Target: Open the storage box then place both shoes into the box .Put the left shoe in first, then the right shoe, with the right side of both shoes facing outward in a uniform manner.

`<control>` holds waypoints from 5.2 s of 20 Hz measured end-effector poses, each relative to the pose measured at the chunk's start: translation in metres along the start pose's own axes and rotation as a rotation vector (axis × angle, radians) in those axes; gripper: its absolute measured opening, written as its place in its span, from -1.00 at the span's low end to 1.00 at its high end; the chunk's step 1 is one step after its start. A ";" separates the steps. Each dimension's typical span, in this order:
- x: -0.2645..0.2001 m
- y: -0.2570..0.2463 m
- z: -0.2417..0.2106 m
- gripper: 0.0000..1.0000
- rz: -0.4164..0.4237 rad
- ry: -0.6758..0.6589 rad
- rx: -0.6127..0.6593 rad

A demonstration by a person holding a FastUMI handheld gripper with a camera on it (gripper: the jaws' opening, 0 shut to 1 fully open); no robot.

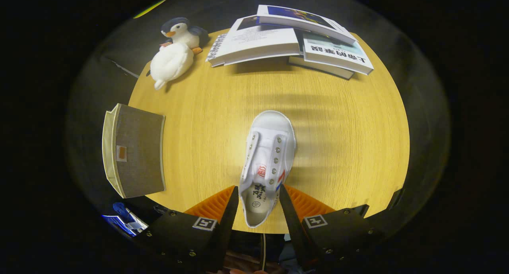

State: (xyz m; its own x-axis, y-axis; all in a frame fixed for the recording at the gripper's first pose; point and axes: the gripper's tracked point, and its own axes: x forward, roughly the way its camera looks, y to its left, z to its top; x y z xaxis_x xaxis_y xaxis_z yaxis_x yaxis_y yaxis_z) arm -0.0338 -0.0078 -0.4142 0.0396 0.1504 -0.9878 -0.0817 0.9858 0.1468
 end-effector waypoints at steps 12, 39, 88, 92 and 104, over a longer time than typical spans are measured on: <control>0.066 -0.021 -0.004 0.17 -0.040 0.111 -0.022; -0.105 0.192 0.066 -0.98 0.348 -0.116 -0.237; -0.158 0.311 0.102 0.93 0.159 -0.568 -0.386; -0.221 0.248 0.127 0.93 0.109 -0.807 -0.240; -0.395 0.142 0.116 0.92 -0.045 -1.340 -0.076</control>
State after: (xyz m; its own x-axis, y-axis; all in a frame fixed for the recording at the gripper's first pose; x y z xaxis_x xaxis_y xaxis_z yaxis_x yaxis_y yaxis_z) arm 0.0546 0.0814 0.0025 0.9776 0.1184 -0.1738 -0.1079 0.9918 0.0691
